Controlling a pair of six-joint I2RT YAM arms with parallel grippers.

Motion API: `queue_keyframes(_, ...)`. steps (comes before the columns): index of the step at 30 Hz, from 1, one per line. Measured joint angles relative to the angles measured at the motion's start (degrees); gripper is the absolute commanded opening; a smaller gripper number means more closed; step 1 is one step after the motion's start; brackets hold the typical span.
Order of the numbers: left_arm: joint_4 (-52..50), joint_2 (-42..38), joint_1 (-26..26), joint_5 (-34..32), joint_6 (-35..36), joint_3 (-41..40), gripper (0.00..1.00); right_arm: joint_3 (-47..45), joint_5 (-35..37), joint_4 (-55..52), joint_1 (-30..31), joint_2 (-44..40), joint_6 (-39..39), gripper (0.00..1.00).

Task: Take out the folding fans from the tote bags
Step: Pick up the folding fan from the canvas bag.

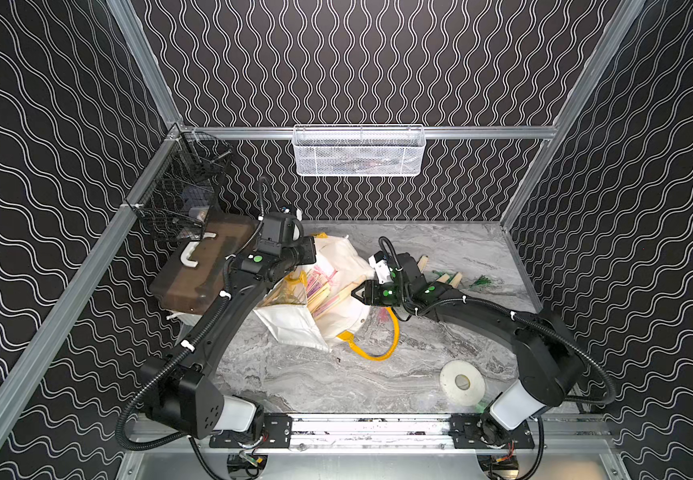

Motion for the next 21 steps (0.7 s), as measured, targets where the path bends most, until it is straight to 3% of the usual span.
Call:
queue_keyframes(9, 1.4, 0.1, 0.0, 2.6, -1.1, -0.5, 0.00, 1.5, 5.4, 7.8, 0.0, 7.1, 4.7, 0.50)
queue_keyframes(21, 2.1, 0.0, 0.0, 4.2, -1.4, -1.1, 0.00, 3.5, 8.6, 17.8, 0.1, 12.6, 10.1, 0.41)
